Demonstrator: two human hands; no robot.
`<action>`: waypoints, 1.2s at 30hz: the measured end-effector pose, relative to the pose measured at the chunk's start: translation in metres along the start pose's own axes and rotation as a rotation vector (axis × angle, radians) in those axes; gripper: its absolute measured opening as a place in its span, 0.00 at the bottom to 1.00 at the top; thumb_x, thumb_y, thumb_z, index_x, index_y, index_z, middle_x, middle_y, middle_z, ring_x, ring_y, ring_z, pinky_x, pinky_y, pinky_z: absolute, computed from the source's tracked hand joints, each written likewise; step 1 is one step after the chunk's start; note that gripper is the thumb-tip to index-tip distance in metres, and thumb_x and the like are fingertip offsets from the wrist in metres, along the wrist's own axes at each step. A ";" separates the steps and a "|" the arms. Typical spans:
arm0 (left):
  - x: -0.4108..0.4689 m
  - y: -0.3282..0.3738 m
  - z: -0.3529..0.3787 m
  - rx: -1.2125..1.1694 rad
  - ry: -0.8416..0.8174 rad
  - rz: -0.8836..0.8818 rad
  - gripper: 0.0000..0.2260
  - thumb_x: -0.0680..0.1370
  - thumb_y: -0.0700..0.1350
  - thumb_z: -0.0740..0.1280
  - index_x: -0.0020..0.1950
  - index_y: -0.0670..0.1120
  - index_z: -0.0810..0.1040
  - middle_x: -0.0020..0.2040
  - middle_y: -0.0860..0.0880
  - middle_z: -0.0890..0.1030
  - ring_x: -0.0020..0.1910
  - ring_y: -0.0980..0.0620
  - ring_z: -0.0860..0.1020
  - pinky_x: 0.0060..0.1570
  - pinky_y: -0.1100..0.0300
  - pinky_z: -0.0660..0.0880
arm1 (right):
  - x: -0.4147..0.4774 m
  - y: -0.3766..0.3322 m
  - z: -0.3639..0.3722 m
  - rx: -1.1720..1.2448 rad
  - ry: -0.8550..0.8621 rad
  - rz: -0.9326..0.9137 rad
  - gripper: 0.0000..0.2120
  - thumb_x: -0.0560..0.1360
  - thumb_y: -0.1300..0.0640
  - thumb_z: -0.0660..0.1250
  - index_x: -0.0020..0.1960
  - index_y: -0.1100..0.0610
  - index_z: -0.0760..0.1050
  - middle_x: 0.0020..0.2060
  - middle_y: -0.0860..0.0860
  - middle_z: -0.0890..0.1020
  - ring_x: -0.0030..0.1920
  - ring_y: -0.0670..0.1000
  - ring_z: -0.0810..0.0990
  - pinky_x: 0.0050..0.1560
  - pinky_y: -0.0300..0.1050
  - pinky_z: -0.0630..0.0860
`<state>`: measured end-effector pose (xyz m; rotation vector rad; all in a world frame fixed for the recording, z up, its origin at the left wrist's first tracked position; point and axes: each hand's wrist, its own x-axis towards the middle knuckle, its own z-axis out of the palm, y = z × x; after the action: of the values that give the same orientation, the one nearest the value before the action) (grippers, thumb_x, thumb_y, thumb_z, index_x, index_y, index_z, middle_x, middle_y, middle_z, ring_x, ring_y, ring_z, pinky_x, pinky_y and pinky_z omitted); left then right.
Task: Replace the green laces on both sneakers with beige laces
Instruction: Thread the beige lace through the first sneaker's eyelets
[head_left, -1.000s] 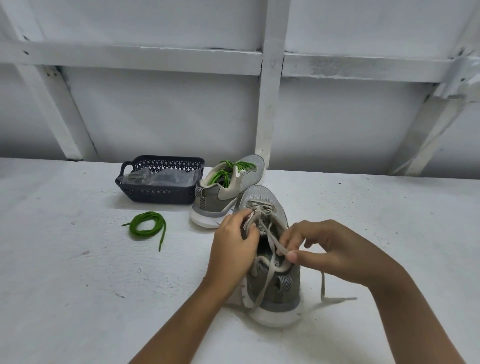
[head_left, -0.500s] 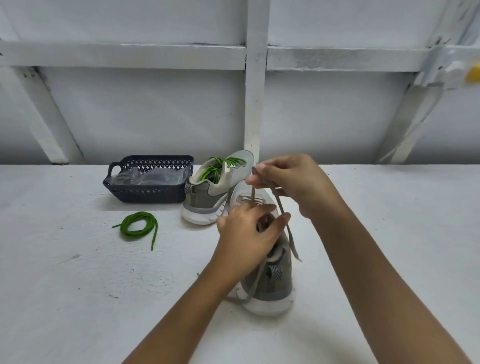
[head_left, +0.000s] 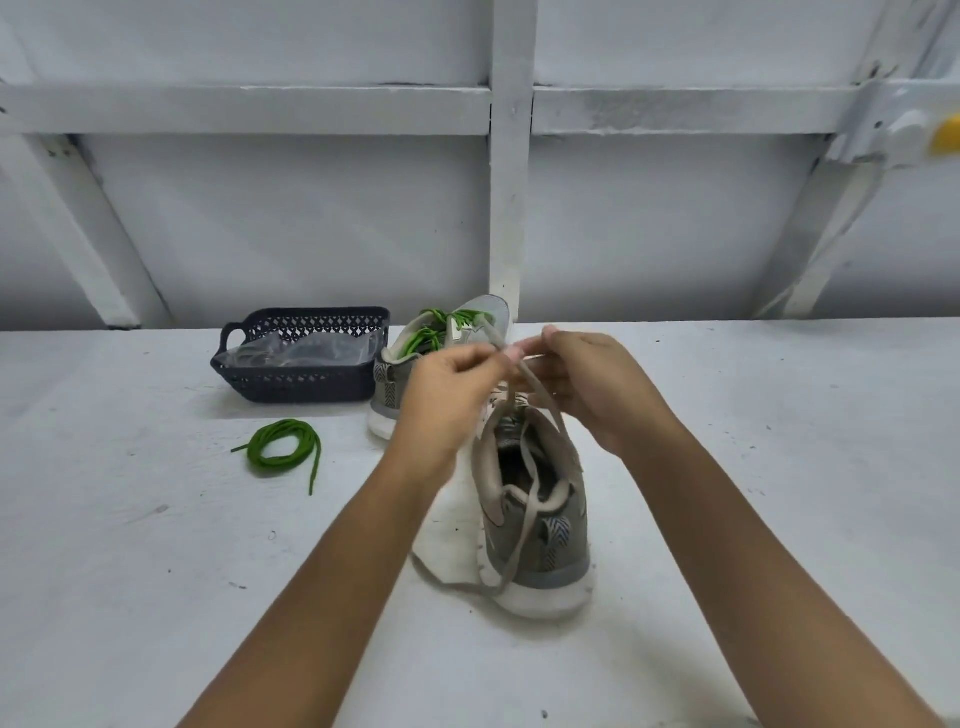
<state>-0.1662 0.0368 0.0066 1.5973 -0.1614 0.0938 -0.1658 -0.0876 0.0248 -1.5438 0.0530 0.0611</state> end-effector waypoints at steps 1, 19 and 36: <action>0.004 0.002 -0.003 -0.009 0.020 0.005 0.08 0.76 0.40 0.67 0.37 0.44 0.79 0.26 0.58 0.76 0.24 0.65 0.71 0.27 0.74 0.65 | -0.004 0.004 0.001 -0.004 -0.024 0.008 0.15 0.82 0.56 0.53 0.46 0.60 0.76 0.31 0.52 0.81 0.33 0.50 0.79 0.37 0.40 0.74; 0.032 -0.002 -0.017 0.469 0.005 -0.115 0.11 0.78 0.48 0.65 0.40 0.45 0.81 0.40 0.49 0.82 0.38 0.54 0.74 0.34 0.63 0.68 | -0.023 0.044 -0.032 -0.144 0.100 -0.128 0.10 0.79 0.67 0.60 0.44 0.58 0.77 0.34 0.50 0.82 0.33 0.43 0.81 0.36 0.34 0.77; 0.001 -0.043 0.017 0.883 -0.099 0.005 0.08 0.76 0.51 0.67 0.50 0.53 0.84 0.68 0.52 0.67 0.70 0.48 0.56 0.69 0.57 0.56 | 0.001 0.082 -0.017 0.046 0.391 -0.146 0.08 0.74 0.63 0.69 0.40 0.52 0.79 0.30 0.46 0.82 0.35 0.45 0.79 0.44 0.47 0.77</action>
<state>-0.1589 0.0209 -0.0362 2.4846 -0.2164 0.0958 -0.1711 -0.1023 -0.0574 -1.4906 0.2496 -0.3563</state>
